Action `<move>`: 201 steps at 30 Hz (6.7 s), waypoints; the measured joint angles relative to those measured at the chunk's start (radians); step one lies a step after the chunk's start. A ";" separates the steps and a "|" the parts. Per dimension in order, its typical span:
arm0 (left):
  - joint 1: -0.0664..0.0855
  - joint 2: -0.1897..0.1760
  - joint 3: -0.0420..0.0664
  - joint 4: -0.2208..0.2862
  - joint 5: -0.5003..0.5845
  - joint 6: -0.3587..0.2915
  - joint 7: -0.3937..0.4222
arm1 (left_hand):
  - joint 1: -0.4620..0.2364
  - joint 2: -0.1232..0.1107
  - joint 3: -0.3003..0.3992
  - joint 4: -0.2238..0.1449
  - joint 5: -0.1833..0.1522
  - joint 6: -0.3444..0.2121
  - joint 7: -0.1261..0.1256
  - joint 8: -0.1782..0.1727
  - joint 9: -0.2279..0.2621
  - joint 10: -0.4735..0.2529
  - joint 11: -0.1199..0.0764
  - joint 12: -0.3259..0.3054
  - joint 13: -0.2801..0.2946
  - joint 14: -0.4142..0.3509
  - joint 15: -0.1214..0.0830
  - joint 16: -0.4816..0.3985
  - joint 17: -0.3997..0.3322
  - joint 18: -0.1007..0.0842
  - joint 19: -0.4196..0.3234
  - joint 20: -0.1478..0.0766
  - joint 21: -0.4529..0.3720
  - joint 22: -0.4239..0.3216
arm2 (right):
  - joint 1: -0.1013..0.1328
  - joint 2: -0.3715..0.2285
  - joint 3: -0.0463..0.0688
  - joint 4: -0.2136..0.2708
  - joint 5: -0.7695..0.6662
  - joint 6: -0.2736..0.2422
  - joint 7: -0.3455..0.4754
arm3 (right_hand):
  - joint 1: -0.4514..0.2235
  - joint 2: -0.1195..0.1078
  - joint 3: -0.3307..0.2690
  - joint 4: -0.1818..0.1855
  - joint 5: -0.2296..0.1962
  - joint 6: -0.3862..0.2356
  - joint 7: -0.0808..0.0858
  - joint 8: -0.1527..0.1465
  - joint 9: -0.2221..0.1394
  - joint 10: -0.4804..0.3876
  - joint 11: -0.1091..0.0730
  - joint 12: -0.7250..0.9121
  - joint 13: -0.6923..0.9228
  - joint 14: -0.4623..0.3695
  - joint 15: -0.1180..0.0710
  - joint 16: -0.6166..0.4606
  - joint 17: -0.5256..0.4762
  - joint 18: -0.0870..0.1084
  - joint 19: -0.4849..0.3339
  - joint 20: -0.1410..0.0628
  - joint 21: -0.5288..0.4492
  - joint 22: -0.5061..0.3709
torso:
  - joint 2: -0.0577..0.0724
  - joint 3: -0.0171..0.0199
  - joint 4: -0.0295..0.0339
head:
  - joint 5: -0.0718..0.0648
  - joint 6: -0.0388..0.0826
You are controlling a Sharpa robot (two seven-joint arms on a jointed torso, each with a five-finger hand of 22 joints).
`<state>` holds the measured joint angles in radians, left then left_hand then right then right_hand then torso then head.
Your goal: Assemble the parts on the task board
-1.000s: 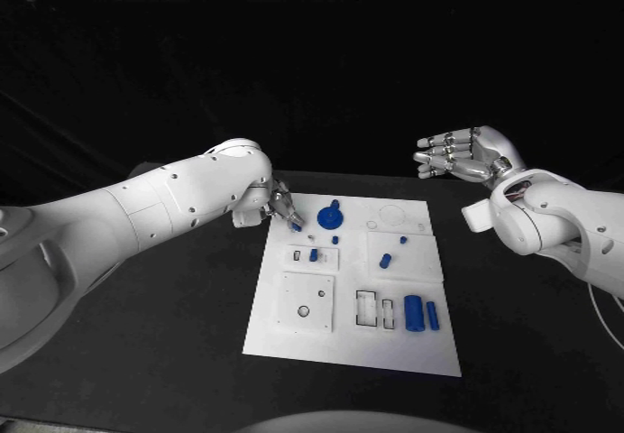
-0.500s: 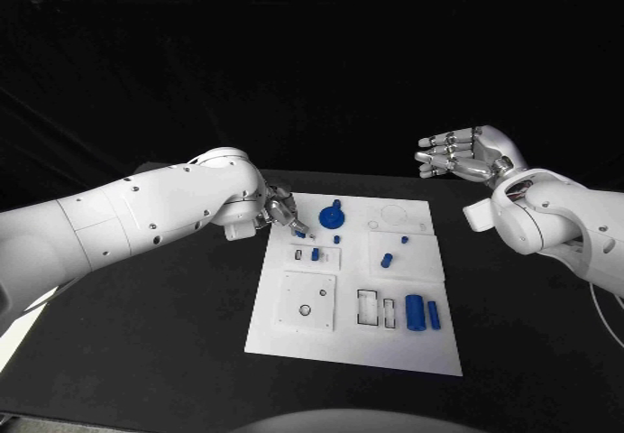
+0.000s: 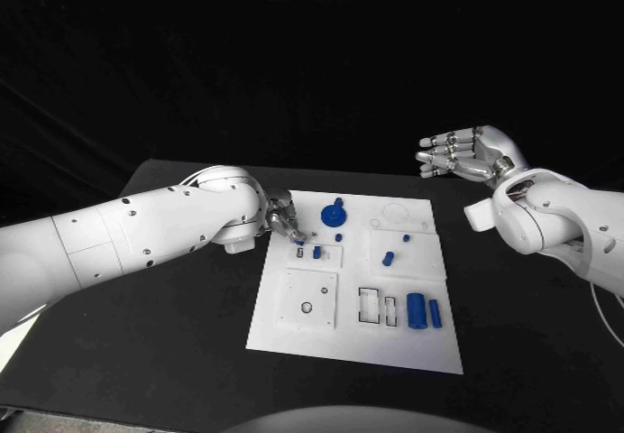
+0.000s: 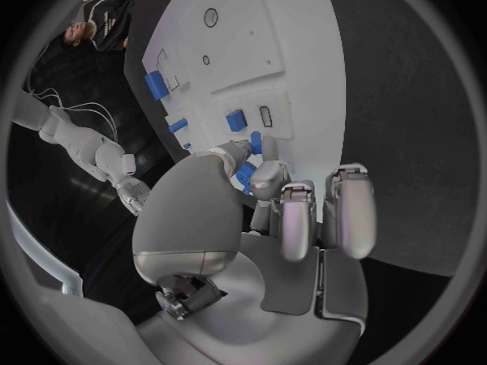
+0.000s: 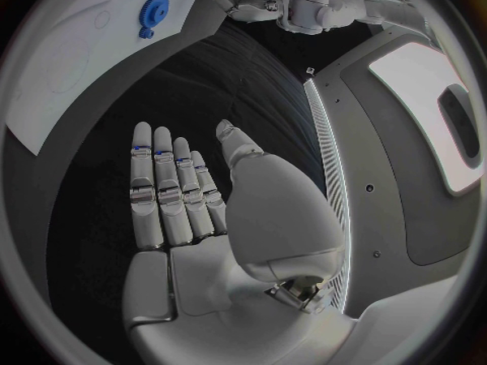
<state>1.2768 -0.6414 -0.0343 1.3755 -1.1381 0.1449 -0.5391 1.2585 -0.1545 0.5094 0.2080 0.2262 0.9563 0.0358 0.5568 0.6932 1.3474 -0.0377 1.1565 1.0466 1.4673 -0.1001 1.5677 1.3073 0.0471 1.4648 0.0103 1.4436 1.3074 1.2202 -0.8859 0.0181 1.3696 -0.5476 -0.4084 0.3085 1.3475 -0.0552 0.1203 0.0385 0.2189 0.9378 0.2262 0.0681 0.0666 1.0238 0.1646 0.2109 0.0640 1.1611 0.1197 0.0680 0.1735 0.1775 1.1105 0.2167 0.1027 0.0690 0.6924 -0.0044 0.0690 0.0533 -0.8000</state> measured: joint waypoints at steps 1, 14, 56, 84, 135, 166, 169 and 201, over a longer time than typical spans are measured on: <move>-0.001 0.000 0.000 0.001 -0.003 0.000 -0.001 | 0.000 0.000 0.000 0.000 0.000 0.000 0.000 0.000 0.000 0.000 0.000 0.000 0.000 0.000 0.000 0.000 0.000 0.000 0.000 0.000 0.000 0.000 | 0.000 0.000 0.000 0.000 0.000 0.000 0.000 | 0.000 0.000 0.000 0.000 0.000 0.000 0.000 0.000 0.000 0.000 0.000 0.000 0.000 0.000 0.000 0.000 0.000 0.000 0.000 0.000 0.000 0.000 | 0.000 0.0000 0.0000 | 0.000 0.000; -0.018 0.001 -0.001 0.009 -0.028 0.015 -0.016 | -0.006 -0.005 0.009 -0.004 0.001 0.002 0.002 0.000 0.000 0.007 0.000 0.005 0.006 0.000 0.000 0.000 0.000 0.000 0.000 0.000 0.005 0.000 | -0.003 0.001 0.000 0.000 0.000 0.001 0.000 | 0.000 0.000 0.000 0.000 0.000 0.000 0.000 0.000 0.000 0.000 0.000 0.000 0.000 0.000 0.000 0.000 0.000 0.000 0.000 0.000 0.000 0.000 | 0.000 0.0012 0.0000 | 0.001 -0.005; -0.030 0.015 0.002 -0.012 -0.038 0.069 -0.027 | -0.005 -0.004 0.011 -0.006 -0.001 0.009 0.002 0.004 -0.002 0.011 -0.003 0.011 0.014 0.000 0.000 0.000 0.000 0.000 0.000 0.000 0.009 0.000 | -0.004 0.000 0.000 -0.003 -0.001 0.003 0.000 | 0.000 0.000 0.000 0.000 0.000 0.000 0.000 0.000 0.000 0.000 0.000 0.000 0.000 0.000 0.000 0.000 0.000 0.000 0.000 0.000 0.000 0.000 | 0.000 0.0011 0.0000 | 0.003 -0.011; -0.025 0.045 0.005 -0.045 -0.005 0.091 -0.076 | -0.117 -0.017 0.082 -0.097 -0.004 0.041 -0.006 0.007 -0.014 0.039 -0.018 0.040 0.049 0.000 0.000 0.000 0.000 0.000 0.000 0.000 0.027 0.000 | -0.005 -0.005 0.000 0.010 -0.001 0.007 -0.001 | -0.005 0.005 0.000 0.000 0.000 0.000 0.000 0.000 0.000 0.000 0.000 0.000 0.000 0.000 0.000 0.000 -0.005 0.000 0.000 0.000 -0.004 -0.001 | 0.000 0.0029 -0.0021 | 0.000 -0.017; -0.030 0.063 0.002 -0.071 -0.005 0.099 -0.091 | -0.269 -0.019 -0.125 0.019 -0.004 0.111 -0.040 0.012 -0.031 0.064 -0.028 0.069 0.095 0.000 -0.007 0.000 0.000 -0.016 0.000 -0.007 0.059 0.000 | -0.005 -0.007 0.000 0.018 -0.001 0.020 -0.006 | -0.005 0.005 -0.003 -0.003 0.000 -0.003 0.003 0.000 0.000 0.000 0.000 0.000 -0.001 0.000 0.000 0.000 -0.012 0.000 0.000 0.000 -0.008 -0.002 | 0.000 0.0011 0.0000 | -0.010 -0.018; -0.036 -0.017 0.003 -0.027 0.136 -0.137 0.022 | -0.247 0.013 -0.443 0.084 0.005 -0.031 0.022 -0.045 -0.067 -0.195 0.023 -0.298 -0.301 -0.002 0.020 -0.050 0.001 0.044 -0.052 0.012 -0.254 -0.113 | -0.006 -0.002 0.000 0.009 -0.001 0.024 -0.007 | -0.005 0.005 -0.003 -0.003 0.000 -0.003 0.003 0.000 0.000 -0.004 0.004 0.000 -0.001 0.000 0.000 0.000 -0.013 0.000 0.000 0.000 -0.008 -0.002 | -0.001 0.0012 0.0000 | -0.011 -0.014; -0.036 -0.022 0.003 -0.036 0.205 -0.199 0.103 | -0.203 0.029 -0.504 0.084 0.005 -0.121 0.073 -0.086 -0.109 -0.316 0.073 -0.385 -0.372 -0.073 0.064 -0.292 -0.149 0.111 -0.225 0.053 -0.648 -0.452 | -0.007 -0.002 0.000 0.008 -0.001 0.024 -0.007 | -0.005 0.005 -0.003 -0.003 0.000 -0.003 0.003 0.000 0.000 -0.004 0.004 0.000 -0.001 0.000 0.000 0.000 -0.013 0.000 0.000 0.000 -0.008 -0.002 | -0.001 0.0016 0.0002 | -0.013 -0.011; -0.070 0.170 -0.011 -0.171 -0.290 -0.287 0.498 | 0.203 0.000 -0.294 -0.088 -0.054 0.043 0.071 -0.376 -0.513 -0.331 0.093 -0.822 -0.903 -0.002 0.066 -0.233 -0.150 0.092 0.003 0.053 -0.560 -0.385 | -0.019 0.011 0.000 0.000 -0.002 0.028 -0.006 | -0.005 0.005 -0.006 -0.005 0.006 -0.003 0.003 0.000 0.000 -0.004 0.004 0.000 0.000 0.000 0.000 0.000 -0.016 0.000 0.000 0.000 -0.014 -0.002 | 0.003 0.0011 -0.0033 | -0.040 0.013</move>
<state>1.2072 -0.4716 -0.0457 1.2050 -1.4286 -0.1426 -0.0408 1.4617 -0.1542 0.2153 0.1201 0.1724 0.9990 0.1071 0.1809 0.1806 1.0160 0.0555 0.3343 0.1437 1.4655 -0.0342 1.3352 1.1575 0.1394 1.4680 0.0632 0.8841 0.9223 1.2009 -0.8745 0.0180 1.3698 -0.5496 -0.3804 0.3022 1.3423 -0.0501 0.1148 0.0330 0.2244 0.9344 0.2296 0.0681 0.0666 1.0202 0.1683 0.2108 0.0635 1.1611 0.1197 0.0680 0.1575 0.1774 1.1105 0.2167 0.0892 0.0670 0.6959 -0.0034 0.0658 0.0130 -0.7867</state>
